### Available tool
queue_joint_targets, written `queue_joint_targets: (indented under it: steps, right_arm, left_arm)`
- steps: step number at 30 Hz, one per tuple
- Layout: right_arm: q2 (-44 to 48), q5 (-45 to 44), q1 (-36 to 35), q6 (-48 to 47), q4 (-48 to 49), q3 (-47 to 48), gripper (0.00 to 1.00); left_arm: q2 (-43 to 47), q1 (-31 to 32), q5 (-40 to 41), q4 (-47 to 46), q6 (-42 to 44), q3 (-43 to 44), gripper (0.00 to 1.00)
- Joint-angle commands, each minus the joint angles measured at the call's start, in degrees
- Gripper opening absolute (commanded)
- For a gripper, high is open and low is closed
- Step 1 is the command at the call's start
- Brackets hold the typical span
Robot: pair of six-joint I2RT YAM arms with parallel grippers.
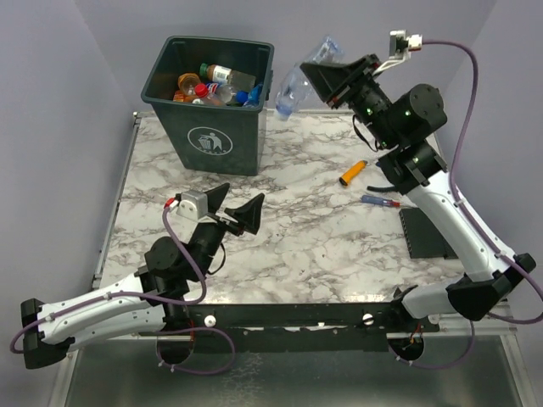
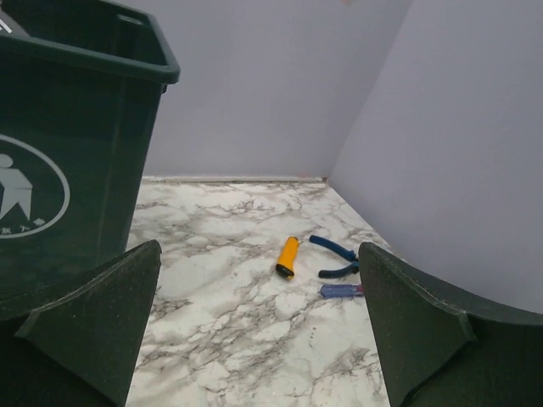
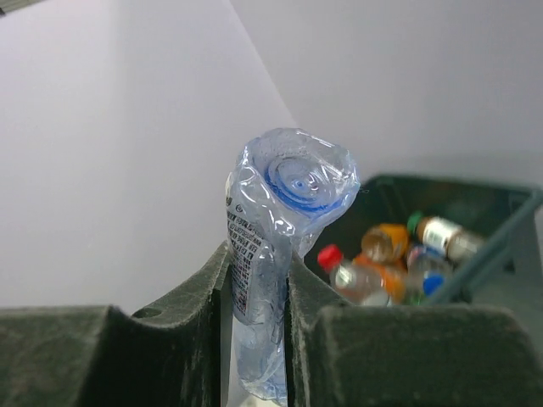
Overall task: Put the plastic bottles in the bin
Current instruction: Place the plastic bottle in the trash bin.
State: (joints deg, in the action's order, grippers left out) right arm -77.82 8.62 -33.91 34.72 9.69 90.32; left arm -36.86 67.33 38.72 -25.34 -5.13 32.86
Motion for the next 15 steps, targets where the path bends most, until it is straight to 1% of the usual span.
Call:
queue_joint_targets:
  steps: [1,4,10,12,15]
  right_arm:
    - [-7.7,-3.3,0.5,-6.6,5.6,9.6,0.24]
    - [-14.1,-2.3,0.7,-8.2,6.5,17.3,0.24]
    - [-27.6,-1.7,0.8,-10.9,3.5,32.6,0.24]
    - [-31.7,-1.5,0.9,-12.3,4.4,35.8,0.25]
    - [-36.8,-1.1,0.9,-13.9,8.4,38.9,0.26]
  left_arm:
    - [4.1,-0.1,4.9,6.6,-3.9,-2.9,0.99]
    - [5.8,0.0,5.9,8.9,-4.9,-3.9,0.99]
    - [6.2,-0.1,8.0,13.8,-6.7,-4.0,0.99]
    - [6.1,-0.1,8.6,15.0,-7.2,-4.0,0.99]
    - [6.3,0.0,9.2,16.3,-7.3,-4.2,0.99]
